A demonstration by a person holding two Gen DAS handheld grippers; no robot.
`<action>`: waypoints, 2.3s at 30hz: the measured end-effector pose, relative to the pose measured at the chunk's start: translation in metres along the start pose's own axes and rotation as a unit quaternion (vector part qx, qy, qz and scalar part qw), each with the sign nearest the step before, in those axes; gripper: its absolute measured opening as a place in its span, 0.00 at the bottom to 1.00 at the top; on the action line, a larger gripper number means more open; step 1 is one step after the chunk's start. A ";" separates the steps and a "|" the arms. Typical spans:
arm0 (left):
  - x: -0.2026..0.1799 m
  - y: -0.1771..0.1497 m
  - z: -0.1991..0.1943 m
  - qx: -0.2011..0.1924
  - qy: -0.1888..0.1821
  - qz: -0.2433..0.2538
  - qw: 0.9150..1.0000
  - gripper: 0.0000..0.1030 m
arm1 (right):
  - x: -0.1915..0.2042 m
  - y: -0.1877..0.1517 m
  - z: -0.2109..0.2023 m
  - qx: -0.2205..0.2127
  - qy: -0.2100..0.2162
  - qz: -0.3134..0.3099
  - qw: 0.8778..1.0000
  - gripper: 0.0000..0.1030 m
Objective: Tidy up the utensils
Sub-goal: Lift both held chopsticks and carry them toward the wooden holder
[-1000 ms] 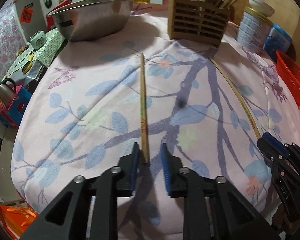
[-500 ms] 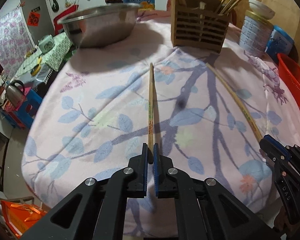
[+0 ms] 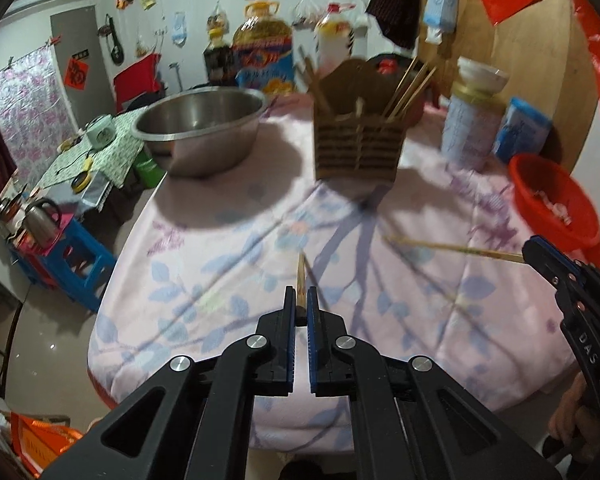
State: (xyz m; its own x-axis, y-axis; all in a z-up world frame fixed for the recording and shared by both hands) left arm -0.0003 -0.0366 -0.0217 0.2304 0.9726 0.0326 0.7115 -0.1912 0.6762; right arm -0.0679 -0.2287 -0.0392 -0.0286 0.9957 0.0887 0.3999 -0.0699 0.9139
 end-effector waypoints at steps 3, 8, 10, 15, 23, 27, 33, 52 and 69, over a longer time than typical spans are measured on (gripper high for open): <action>-0.004 0.024 -0.007 -0.017 -0.014 0.012 1.000 0.05 | -0.003 0.017 -0.002 -0.014 -0.009 0.019 1.000 0.06; 0.000 0.057 -0.001 -0.021 -0.038 0.014 0.999 0.05 | -0.003 0.039 0.010 -0.011 -0.021 0.027 0.999 0.06; 0.004 0.064 0.006 -0.016 -0.045 0.016 0.999 0.05 | -0.001 0.044 0.016 -0.011 -0.025 0.032 0.999 0.06; 0.015 0.085 0.019 -0.018 -0.071 0.030 0.997 0.05 | 0.009 0.055 0.038 0.003 -0.034 0.043 0.999 0.06; 0.020 0.108 0.036 -0.018 -0.103 0.062 0.993 0.06 | 0.010 0.057 0.049 0.006 -0.060 0.055 0.997 0.05; 0.018 0.117 0.044 -0.017 -0.106 0.057 0.993 0.06 | -0.016 0.039 0.053 0.049 -0.026 0.073 0.996 0.15; 0.015 0.125 0.049 -0.009 -0.094 0.044 0.995 0.06 | -0.040 -0.015 0.054 0.134 -0.003 0.043 0.990 0.21; 0.004 0.133 0.055 0.012 -0.107 0.097 0.990 0.06 | -0.025 -0.126 0.018 0.112 -0.030 0.138 0.984 0.18; 0.002 0.124 0.048 -0.005 -0.110 0.107 0.988 0.06 | -0.025 -0.096 0.010 0.083 -0.041 0.122 0.988 0.06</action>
State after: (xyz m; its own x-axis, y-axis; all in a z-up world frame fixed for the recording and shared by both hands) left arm 0.1208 -0.0644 0.0267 0.5145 0.8573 0.0166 0.6246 -0.3879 0.6778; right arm -0.0966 -0.2461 -0.1329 0.1583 0.9528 0.2592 0.5303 -0.3035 0.7916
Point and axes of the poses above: each gripper's, at about its wrist camera, not at the fingertips, and z roughly the way its jaws point, x to its left, y to its top, the point moved 2 cm from there along z, roughly the way its jaws point
